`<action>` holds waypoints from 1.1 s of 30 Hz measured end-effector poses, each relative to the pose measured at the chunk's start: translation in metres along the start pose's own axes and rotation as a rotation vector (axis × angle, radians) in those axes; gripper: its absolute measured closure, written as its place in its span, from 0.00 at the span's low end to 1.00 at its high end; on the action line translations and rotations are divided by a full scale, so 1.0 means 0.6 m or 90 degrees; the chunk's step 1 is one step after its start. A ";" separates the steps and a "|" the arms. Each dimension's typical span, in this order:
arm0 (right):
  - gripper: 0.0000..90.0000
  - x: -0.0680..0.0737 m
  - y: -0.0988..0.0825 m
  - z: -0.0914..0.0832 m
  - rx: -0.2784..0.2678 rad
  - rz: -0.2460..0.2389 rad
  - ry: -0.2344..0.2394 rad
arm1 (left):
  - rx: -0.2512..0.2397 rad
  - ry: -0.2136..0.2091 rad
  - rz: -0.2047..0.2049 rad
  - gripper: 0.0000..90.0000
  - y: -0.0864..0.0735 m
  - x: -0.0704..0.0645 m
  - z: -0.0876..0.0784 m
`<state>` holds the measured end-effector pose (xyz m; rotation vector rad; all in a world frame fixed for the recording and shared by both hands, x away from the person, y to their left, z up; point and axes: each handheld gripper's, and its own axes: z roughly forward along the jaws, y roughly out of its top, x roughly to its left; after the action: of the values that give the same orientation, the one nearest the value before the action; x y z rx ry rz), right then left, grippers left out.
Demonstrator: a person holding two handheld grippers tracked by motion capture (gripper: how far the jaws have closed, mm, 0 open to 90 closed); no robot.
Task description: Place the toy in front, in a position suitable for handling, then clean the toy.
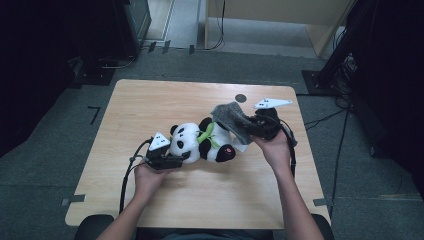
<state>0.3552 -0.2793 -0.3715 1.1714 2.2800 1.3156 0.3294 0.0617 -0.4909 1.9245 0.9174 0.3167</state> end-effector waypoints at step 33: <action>0.82 0.041 0.062 0.109 0.065 -0.039 0.035 | -0.002 -0.004 -0.002 0.26 -0.001 0.000 -0.002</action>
<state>0.3958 -0.2113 -0.3737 1.0994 2.4284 1.2380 0.3286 0.0627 -0.4908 1.9196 0.9153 0.3111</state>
